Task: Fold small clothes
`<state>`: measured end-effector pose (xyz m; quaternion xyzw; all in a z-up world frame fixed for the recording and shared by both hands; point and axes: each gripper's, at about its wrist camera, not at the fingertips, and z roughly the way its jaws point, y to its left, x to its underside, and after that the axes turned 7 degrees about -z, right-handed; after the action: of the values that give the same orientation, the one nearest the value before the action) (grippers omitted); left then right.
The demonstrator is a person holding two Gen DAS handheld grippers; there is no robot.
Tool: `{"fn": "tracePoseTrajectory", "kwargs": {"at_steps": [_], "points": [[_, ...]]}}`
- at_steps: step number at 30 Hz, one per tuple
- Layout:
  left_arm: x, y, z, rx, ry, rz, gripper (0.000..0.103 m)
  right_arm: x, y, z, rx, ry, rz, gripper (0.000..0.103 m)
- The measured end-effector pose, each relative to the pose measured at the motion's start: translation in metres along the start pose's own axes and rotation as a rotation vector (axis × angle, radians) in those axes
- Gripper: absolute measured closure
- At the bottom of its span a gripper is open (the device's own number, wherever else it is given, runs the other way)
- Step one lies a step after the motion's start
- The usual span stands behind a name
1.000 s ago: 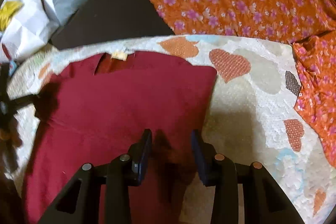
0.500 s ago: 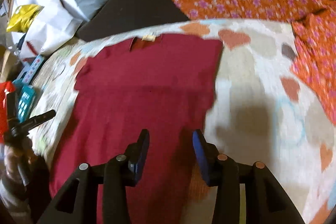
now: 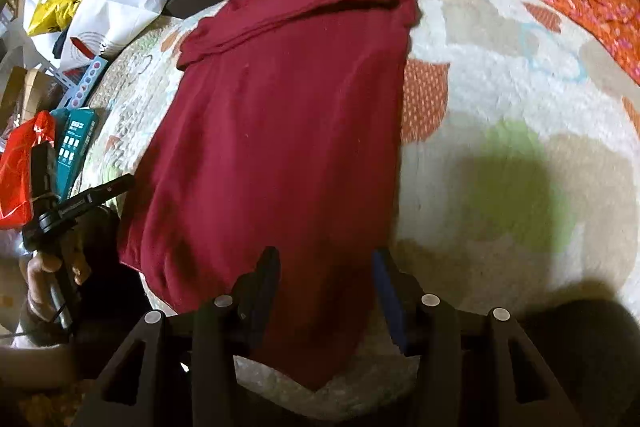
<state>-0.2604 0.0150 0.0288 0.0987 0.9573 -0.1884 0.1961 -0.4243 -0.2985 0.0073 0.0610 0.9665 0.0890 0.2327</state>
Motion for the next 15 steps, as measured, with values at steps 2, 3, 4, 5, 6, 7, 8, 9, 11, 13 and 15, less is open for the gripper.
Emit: {"fn": "tracePoseTrajectory", "kwargs": {"at_steps": [2, 3, 4, 5, 6, 7, 8, 9, 11, 13, 15], "points": [[0.006, -0.002, 0.001, -0.024, -0.004, 0.009, 0.046, 0.001, 0.001, 0.002, 0.011, 0.009, 0.009, 0.057], [0.007, -0.003, 0.001, -0.032, -0.003, 0.012, 0.046, 0.003, 0.001, 0.003, 0.013, 0.015, 0.011, 0.057], [0.009, -0.002, 0.001, -0.038, 0.002, 0.016, 0.046, 0.004, 0.001, 0.003, 0.015, 0.020, 0.014, 0.056], [0.011, -0.003, 0.001, -0.040, 0.012, 0.018, 0.046, 0.006, 0.000, 0.001, 0.015, 0.024, 0.017, 0.056], [0.012, -0.001, 0.001, -0.036, 0.017, 0.015, 0.046, 0.009, -0.001, 0.001, 0.013, 0.032, 0.025, 0.055], [0.014, 0.000, 0.000, -0.026, 0.021, 0.008, 0.046, 0.011, -0.001, 0.001, 0.010, 0.038, 0.029, 0.054], [0.016, 0.001, 0.000, -0.012, 0.027, -0.003, 0.046, 0.014, -0.004, 0.000, 0.009, 0.041, 0.031, 0.054], [0.019, 0.002, 0.001, 0.001, 0.037, -0.013, 0.046, 0.017, -0.004, -0.001, 0.009, 0.043, 0.035, 0.053], [0.023, 0.001, 0.003, 0.014, 0.057, -0.016, 0.045, 0.020, -0.004, -0.001, 0.005, 0.044, 0.045, 0.053], [0.025, -0.003, 0.004, 0.005, 0.062, -0.003, 0.043, 0.023, -0.005, -0.001, 0.000, 0.050, 0.054, 0.053], [0.026, -0.005, 0.005, -0.006, 0.061, 0.010, 0.043, 0.026, -0.007, 0.000, -0.004, 0.056, 0.064, 0.053]]}}
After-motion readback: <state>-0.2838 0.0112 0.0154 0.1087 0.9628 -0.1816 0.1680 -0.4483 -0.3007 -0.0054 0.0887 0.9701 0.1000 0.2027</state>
